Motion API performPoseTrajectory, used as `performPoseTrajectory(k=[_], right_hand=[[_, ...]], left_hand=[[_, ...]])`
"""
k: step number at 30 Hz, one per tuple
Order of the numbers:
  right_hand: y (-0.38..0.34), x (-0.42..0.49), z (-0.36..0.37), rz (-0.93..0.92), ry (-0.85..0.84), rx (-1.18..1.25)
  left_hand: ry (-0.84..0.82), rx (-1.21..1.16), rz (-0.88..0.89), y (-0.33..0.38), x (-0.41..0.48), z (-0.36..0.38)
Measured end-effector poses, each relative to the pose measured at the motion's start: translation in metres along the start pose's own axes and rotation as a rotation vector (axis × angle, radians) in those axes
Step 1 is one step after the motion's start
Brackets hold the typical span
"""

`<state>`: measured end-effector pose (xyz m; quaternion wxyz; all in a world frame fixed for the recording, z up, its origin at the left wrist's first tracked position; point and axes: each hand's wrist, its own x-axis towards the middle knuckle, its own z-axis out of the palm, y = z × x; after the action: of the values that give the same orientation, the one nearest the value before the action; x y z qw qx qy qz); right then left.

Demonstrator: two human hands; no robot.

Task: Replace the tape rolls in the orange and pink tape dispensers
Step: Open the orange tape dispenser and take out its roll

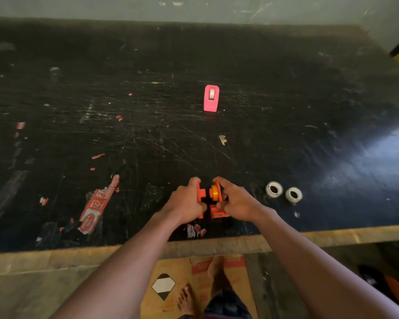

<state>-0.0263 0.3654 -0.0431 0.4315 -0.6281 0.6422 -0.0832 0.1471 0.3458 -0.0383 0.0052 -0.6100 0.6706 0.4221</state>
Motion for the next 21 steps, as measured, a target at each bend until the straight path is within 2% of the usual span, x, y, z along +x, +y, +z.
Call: performPoseTrajectory(k=[4,8,10,12,13,18,21], right_hand=[[-0.005,-0.003,-0.002,0.043,-0.046,0.051],[-0.007,-0.006,0.002,0.051,-0.001,0.072],[-0.003,-0.005,0.005,0.085,0.022,0.103],[0.001,-0.005,0.009,0.096,0.046,0.122],[0.003,-0.006,0.01,0.095,0.054,0.132],[0.006,-0.008,0.012,0.106,0.087,0.176],[0.008,-0.009,0.014,0.1,0.097,0.178]], left_hand=[[0.077,0.001,-0.117,-0.023,-0.002,-0.022],[0.117,0.072,-0.181,-0.034,-0.007,-0.028],[0.277,0.079,-0.16,-0.03,-0.012,-0.025],[0.461,0.017,-0.058,-0.022,-0.014,-0.02],[0.484,-0.028,-0.004,-0.016,-0.014,-0.016],[0.207,-0.096,0.147,0.015,-0.003,0.008],[0.148,-0.042,0.153,0.017,0.002,0.017]])
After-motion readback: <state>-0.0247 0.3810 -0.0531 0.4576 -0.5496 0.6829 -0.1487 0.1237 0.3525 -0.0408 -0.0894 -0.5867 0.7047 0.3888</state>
